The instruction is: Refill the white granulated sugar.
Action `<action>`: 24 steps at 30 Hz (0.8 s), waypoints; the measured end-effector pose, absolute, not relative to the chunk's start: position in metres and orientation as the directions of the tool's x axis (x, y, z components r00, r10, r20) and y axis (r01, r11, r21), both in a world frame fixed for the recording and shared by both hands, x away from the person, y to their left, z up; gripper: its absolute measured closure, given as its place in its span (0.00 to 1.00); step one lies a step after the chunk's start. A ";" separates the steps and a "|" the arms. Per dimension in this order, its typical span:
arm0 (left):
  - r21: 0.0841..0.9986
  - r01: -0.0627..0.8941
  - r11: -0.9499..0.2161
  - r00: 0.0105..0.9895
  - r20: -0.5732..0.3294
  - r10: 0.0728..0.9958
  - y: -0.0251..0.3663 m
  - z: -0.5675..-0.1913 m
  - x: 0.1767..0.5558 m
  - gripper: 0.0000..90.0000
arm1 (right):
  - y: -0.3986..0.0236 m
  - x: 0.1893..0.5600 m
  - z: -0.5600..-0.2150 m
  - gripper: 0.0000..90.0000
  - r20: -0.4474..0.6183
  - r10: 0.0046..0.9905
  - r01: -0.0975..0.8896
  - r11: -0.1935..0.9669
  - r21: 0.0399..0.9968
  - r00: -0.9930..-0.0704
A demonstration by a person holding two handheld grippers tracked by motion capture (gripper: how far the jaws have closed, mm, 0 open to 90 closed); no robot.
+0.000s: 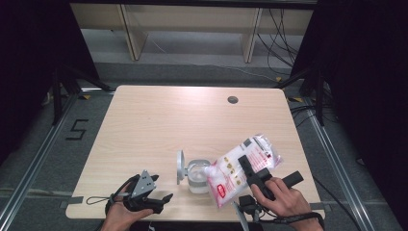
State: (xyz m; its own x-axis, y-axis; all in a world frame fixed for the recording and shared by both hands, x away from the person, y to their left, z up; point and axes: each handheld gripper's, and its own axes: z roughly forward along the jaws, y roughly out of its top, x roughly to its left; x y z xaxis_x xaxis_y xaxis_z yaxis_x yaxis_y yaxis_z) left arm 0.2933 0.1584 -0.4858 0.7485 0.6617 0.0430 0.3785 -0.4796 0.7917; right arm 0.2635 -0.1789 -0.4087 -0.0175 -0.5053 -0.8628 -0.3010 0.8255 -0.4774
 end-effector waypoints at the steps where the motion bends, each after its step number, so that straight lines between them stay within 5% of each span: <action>1: 0.792 0.378 -0.479 0.748 0.043 0.662 0.158 -0.486 0.293 0.23 | -0.180 0.263 -0.410 0.76 -0.873 -0.488 -0.297 0.837 -0.459 -0.025; 24: 0.793 0.375 -0.481 0.750 0.045 0.660 0.159 -0.486 0.293 0.23 | -0.179 0.263 -0.408 0.78 -0.865 -0.502 -0.309 0.825 -0.474 -0.012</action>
